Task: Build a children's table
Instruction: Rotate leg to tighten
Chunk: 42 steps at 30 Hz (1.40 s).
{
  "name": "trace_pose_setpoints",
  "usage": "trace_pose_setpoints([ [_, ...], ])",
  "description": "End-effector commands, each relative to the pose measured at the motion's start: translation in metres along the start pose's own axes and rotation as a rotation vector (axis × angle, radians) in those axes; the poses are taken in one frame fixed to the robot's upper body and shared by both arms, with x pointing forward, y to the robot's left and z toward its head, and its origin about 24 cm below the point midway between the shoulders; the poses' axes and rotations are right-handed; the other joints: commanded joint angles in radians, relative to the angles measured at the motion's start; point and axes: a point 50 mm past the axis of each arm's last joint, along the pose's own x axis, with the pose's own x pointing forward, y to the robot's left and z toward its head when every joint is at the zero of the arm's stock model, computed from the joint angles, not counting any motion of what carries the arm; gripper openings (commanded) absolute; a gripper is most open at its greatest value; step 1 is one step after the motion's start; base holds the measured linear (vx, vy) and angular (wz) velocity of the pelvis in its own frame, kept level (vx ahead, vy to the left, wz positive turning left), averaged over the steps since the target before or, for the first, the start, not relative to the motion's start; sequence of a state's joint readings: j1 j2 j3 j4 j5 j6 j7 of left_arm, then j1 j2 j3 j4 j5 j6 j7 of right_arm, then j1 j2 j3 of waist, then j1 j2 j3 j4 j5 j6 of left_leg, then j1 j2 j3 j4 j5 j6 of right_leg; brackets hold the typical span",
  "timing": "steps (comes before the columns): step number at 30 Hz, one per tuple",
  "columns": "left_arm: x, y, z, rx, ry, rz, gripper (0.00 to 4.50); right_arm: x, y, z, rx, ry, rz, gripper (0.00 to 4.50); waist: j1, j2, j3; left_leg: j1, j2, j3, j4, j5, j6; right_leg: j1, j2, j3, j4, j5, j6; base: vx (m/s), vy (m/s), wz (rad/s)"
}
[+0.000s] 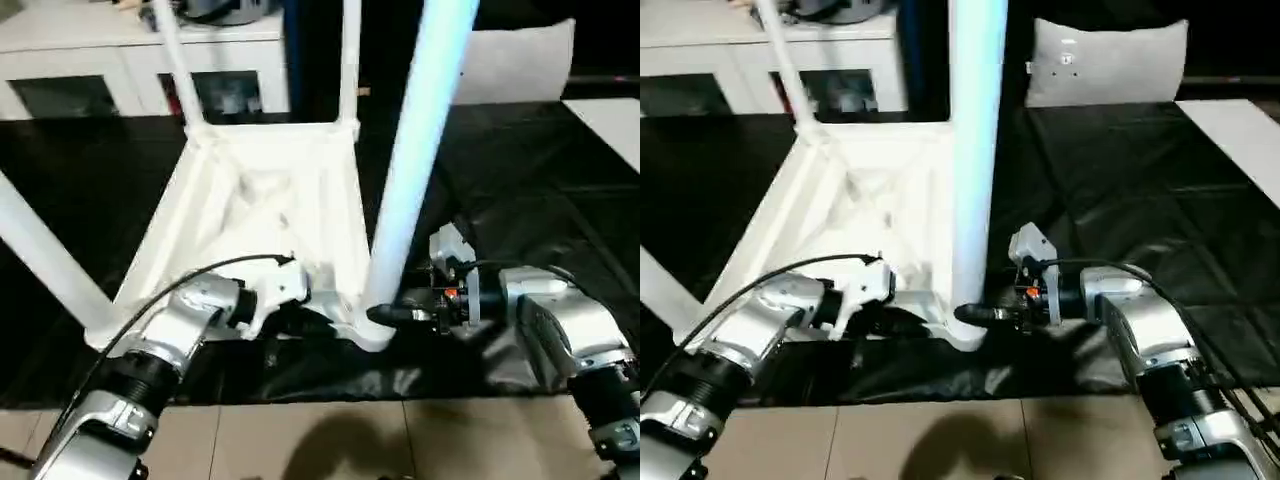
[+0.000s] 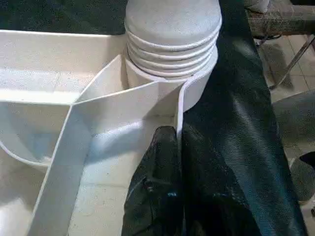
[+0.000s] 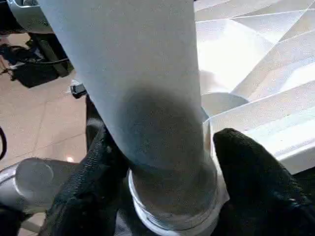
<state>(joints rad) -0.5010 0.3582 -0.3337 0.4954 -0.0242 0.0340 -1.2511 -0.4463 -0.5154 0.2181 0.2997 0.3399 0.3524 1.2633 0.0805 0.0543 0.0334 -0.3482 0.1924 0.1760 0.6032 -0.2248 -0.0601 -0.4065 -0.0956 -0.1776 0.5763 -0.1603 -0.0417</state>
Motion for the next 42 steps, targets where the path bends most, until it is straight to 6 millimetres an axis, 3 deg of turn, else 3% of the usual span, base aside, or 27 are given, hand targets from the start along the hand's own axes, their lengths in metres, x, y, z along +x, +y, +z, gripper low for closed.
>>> trace_pose_setpoints([
  [1,0.001,-0.006,-0.010,-0.049,0.013,-0.006,0.00,0.001,-0.002,0.006,-0.030,0.006,0.006,2.67,0.013,-0.029,-0.064,-0.015,0.039,-0.012,-0.057,-0.049,0.113,0.074,-0.074,0.070,-0.069,-0.313,-0.062,0.000,0.000,0.00],
  [4,0.002,-0.008,-0.010,-0.063,0.009,0.002,0.00,0.002,0.000,0.004,-0.017,0.006,0.038,2.44,0.015,-0.021,-0.065,-0.013,0.041,-0.014,-0.058,-0.059,0.103,0.073,-0.071,0.069,-0.071,-0.327,-0.052,0.000,0.000,0.00],
  [6,0.002,-0.009,-0.010,-0.070,0.007,0.008,0.00,0.002,0.001,0.003,-0.013,0.006,0.046,2.33,0.015,-0.024,-0.065,-0.013,0.041,-0.014,-0.057,-0.059,0.105,0.072,-0.070,0.070,-0.070,-0.316,-0.057,0.000,0.000,0.00],
  [7,0.002,-0.009,-0.010,-0.083,0.003,0.019,0.00,0.001,0.002,0.001,-0.007,0.008,0.052,2.25,0.014,-0.018,-0.066,-0.013,0.040,-0.014,-0.057,-0.059,0.104,0.072,-0.069,0.070,-0.071,-0.313,-0.058,0.000,0.000,0.00],
  [9,0.004,-0.007,-0.010,-0.110,-0.012,0.043,0.00,0.002,0.005,-0.002,0.007,0.006,0.056,2.16,0.014,-0.018,-0.066,-0.014,0.040,-0.014,-0.056,-0.052,0.106,0.073,-0.068,0.070,-0.069,-0.298,-0.063,0.000,0.000,0.00],
  [13,0.006,0.000,-0.010,-0.154,-0.004,0.139,0.00,0.017,0.014,-0.010,0.051,-0.039,-0.017,2.07,0.015,-0.015,-0.065,-0.013,0.037,-0.014,-0.057,-0.058,0.101,0.073,-0.067,0.068,-0.076,-0.316,-0.051,0.000,0.000,0.00],
  [14,0.006,0.003,-0.009,-0.166,-0.007,0.164,0.00,0.024,0.014,-0.012,0.052,-0.035,-0.074,2.07,0.011,-0.004,-0.064,-0.012,0.034,-0.015,-0.057,-0.071,0.093,0.072,-0.066,0.065,-0.079,-0.338,-0.045,0.000,0.000,0.00],
  [16,0.007,0.009,-0.003,-0.195,-0.012,0.212,0.00,0.037,0.011,-0.015,0.073,-0.031,-0.200,2.04,-0.003,-0.007,-0.057,-0.010,0.028,-0.012,-0.060,-0.107,0.066,0.070,-0.063,0.060,-0.094,-0.413,-0.017,0.000,0.000,0.00],
  [18,0.008,0.016,0.003,-0.222,-0.018,0.257,0.00,0.048,0.008,-0.014,0.119,-0.042,-0.319,2.01,-0.023,0.003,-0.049,0.001,0.011,-0.011,-0.053,-0.168,0.039,0.063,-0.056,0.042,-0.120,-0.532,0.033,0.000,0.000,0.00],
  [19,0.011,0.021,0.007,-0.237,-0.027,0.293,0.00,0.054,0.005,-0.012,0.156,-0.055,-0.383,1.99,-0.041,0.006,-0.044,0.004,0.005,-0.013,-0.051,-0.201,0.030,0.060,-0.049,0.029,-0.134,-0.585,0.058,0.000,0.000,0.00],
  [21,0.015,0.029,0.014,-0.267,-0.044,0.359,0.00,0.062,0.002,-0.011,0.214,-0.062,-0.497,1.99,-0.064,0.005,-0.046,0.006,0.005,-0.021,-0.046,-0.250,0.023,0.065,-0.047,0.006,-0.148,-0.616,0.100,0.000,0.000,0.00],
  [22,0.017,0.031,0.015,-0.278,-0.045,0.388,0.00,0.064,0.000,-0.011,0.229,-0.065,-0.542,1.98,-0.076,0.017,-0.043,0.021,0.015,-0.027,-0.047,-0.292,0.025,0.063,-0.047,-0.010,-0.165,-0.618,0.109,0.000,0.000,0.00],
  [23,0.017,0.031,0.015,-0.278,-0.045,0.388,0.00,0.064,0.000,-0.011,0.229,-0.065,-0.542,1.98,-0.084,0.023,-0.045,0.031,0.022,-0.030,-0.049,-0.310,0.027,0.064,-0.051,-0.010,-0.168,-0.595,0.100,0.000,0.000,0.00],
  [24,0.020,0.035,0.017,-0.294,-0.045,0.432,0.00,0.068,-0.002,-0.009,0.255,-0.076,-0.605,1.98,-0.100,0.017,-0.047,0.016,0.041,-0.047,-0.064,-0.347,0.031,0.085,-0.055,-0.011,-0.153,-0.531,0.092,0.000,0.000,0.00],
  [25,0.021,0.038,0.018,-0.302,-0.043,0.460,0.00,0.071,-0.003,-0.009,0.275,-0.086,-0.642,1.98,-0.103,0.022,-0.041,0.014,0.059,-0.054,-0.079,-0.384,0.034,0.088,-0.061,-0.001,-0.145,-0.502,0.082,0.000,0.000,0.00],
  [26,0.025,0.042,0.020,-0.324,-0.045,0.516,0.00,0.078,-0.005,-0.007,0.323,-0.106,-0.715,1.98,-0.114,0.018,-0.040,0.027,0.051,-0.052,-0.074,-0.416,0.021,0.077,-0.065,0.000,-0.150,-0.524,0.070,0.000,0.000,0.00],
  [27,0.028,0.043,0.021,-0.330,-0.046,0.536,0.00,0.081,-0.005,-0.006,0.337,-0.121,-0.735,1.98,-0.117,0.009,-0.041,0.027,0.045,-0.051,-0.070,-0.415,0.015,0.078,-0.070,-0.003,-0.152,-0.542,0.069,0.000,0.000,0.00],
  [28,0.029,0.043,0.021,-0.329,-0.044,0.547,0.00,0.082,-0.005,-0.004,0.328,-0.132,-0.734,1.98,-0.121,0.013,-0.041,0.020,0.036,-0.051,-0.065,-0.397,0.010,0.084,-0.075,-0.008,-0.154,-0.560,0.076,0.000,0.000,0.00],
  [29,0.030,0.044,0.022,-0.315,-0.034,0.564,0.00,0.085,-0.004,-0.001,0.299,-0.149,-0.720,1.98,-0.122,0.004,-0.042,0.015,0.035,-0.050,-0.066,-0.383,0.014,0.086,-0.077,-0.005,-0.156,-0.561,0.083,0.000,0.000,0.00],
  [30,0.030,0.045,0.022,-0.305,-0.028,0.573,0.00,0.086,-0.003,0.001,0.280,-0.157,-0.711,2.32,-0.121,-0.006,-0.043,0.014,0.030,-0.047,-0.063,-0.354,0.020,0.082,-0.083,0.000,-0.156,-0.564,0.088,0.000,0.000,0.00],
  [31,0.031,0.045,0.022,-0.295,-0.021,0.575,0.00,0.085,-0.002,0.004,0.263,-0.167,-0.701,2.32,-0.120,-0.008,-0.043,0.014,0.027,-0.046,-0.064,-0.329,0.024,0.080,-0.083,0.004,-0.155,-0.562,0.084,0.000,0.000,0.00],
  [32,0.031,0.045,0.022,-0.291,-0.020,0.573,0.00,0.085,-0.001,0.004,0.260,-0.171,-0.697,2.67,-0.118,-0.010,-0.044,0.011,0.026,-0.046,-0.065,-0.312,0.027,0.081,-0.085,0.007,-0.153,-0.552,0.080,0.000,0.000,0.00],
  [36,0.023,0.040,0.016,-0.199,-0.006,0.496,0.00,0.059,-0.004,0.001,0.186,-0.165,-0.646,2.89,-0.098,-0.017,-0.047,-0.001,0.034,-0.047,-0.073,-0.244,0.053,0.086,-0.086,0.029,-0.136,-0.486,0.050,0.000,0.000,0.00],
  [38,0.019,0.034,0.013,-0.132,-0.006,0.427,0.00,0.046,-0.003,-0.001,0.158,-0.157,-0.625,3.10,-0.088,-0.016,-0.054,-0.012,0.037,-0.047,-0.073,-0.169,0.068,0.091,-0.089,0.041,-0.116,-0.391,0.015,0.000,0.000,0.00],
  [39,0.018,0.031,0.013,-0.097,-0.010,0.393,0.00,0.042,-0.003,-0.002,0.148,-0.155,-0.610,3.15,-0.084,-0.021,-0.059,-0.018,0.034,-0.045,-0.068,-0.130,0.080,0.092,-0.088,0.046,-0.106,-0.349,0.001,0.000,0.000,0.00],
  [40,0.018,0.030,0.012,-0.094,-0.010,0.388,0.00,0.042,-0.002,-0.002,0.147,-0.155,-0.608,3.21,-0.084,-0.021,-0.059,-0.018,0.034,-0.045,-0.068,-0.130,0.080,0.092,-0.088,0.046,-0.106,-0.349,0.001,0.000,0.000,0.00],
  [42,0.012,0.025,0.009,-0.060,-0.003,0.343,0.00,0.029,0.001,-0.003,0.126,-0.159,-0.567,3.51,-0.062,-0.021,-0.069,-0.026,0.039,-0.042,-0.059,-0.015,0.119,0.091,-0.088,0.057,-0.077,-0.217,-0.038,0.000,0.000,0.00],
])
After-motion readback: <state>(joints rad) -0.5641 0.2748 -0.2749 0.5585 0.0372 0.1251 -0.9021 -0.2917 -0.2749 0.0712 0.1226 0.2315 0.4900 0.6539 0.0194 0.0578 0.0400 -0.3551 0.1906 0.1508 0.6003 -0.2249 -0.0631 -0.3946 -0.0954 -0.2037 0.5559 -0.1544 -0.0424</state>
